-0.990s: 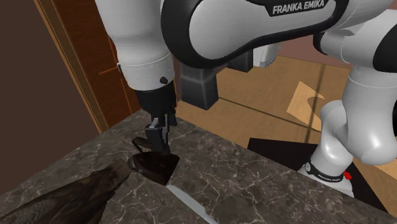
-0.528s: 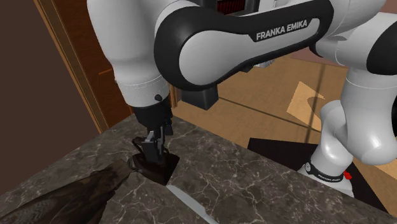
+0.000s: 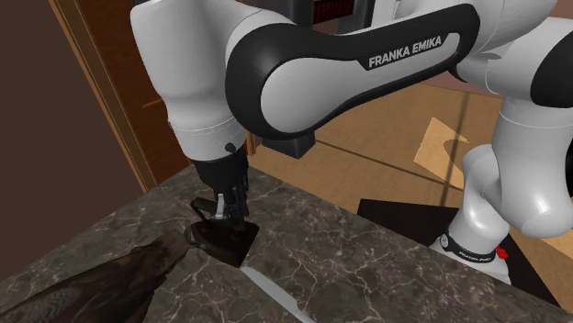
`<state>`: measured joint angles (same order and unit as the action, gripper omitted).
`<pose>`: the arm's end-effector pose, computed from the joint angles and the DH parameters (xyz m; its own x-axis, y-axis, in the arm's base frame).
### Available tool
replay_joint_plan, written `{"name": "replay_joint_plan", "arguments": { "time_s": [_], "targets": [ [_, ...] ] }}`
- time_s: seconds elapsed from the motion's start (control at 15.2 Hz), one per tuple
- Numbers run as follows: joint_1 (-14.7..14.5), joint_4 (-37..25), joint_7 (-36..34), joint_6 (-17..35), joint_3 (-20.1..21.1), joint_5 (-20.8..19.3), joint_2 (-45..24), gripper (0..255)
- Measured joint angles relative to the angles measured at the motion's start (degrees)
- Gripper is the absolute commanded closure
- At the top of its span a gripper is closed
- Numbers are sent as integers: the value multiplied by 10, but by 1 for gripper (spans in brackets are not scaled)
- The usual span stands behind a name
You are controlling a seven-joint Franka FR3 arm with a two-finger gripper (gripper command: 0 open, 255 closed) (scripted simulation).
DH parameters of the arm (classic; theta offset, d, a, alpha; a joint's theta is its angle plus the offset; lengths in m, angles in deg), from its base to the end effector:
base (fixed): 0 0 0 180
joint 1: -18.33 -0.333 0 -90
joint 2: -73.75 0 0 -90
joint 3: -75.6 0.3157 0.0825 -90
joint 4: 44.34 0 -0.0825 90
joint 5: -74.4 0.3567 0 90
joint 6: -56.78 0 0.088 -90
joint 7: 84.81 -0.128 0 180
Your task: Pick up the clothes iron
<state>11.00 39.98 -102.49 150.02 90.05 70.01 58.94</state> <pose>0.5654 0.1984 0.5097 0.9936 0.0724 -0.0864 0.0761 -0.9963 0.0401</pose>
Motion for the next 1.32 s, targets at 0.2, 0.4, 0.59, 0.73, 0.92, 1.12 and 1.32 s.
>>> {"name": "replay_joint_plan", "arguments": {
  "time_s": [0.2,0.4,0.59,0.73,0.92,1.12,1.32],
  "targets": [
    [0,0,0,0,0,0,0,255],
    [-1,-14,-1,-11,0,-1,-4,255],
    [-3,-37,-1,-33,1,-1,-4,255],
    [-3,-57,0,-50,1,-2,-8,255],
    [-5,-89,0,-76,1,-3,-14,255],
    [-8,-124,0,-103,2,-5,-22,255],
    [-11,-158,-1,-128,2,-8,-31,255]
  ]
}}
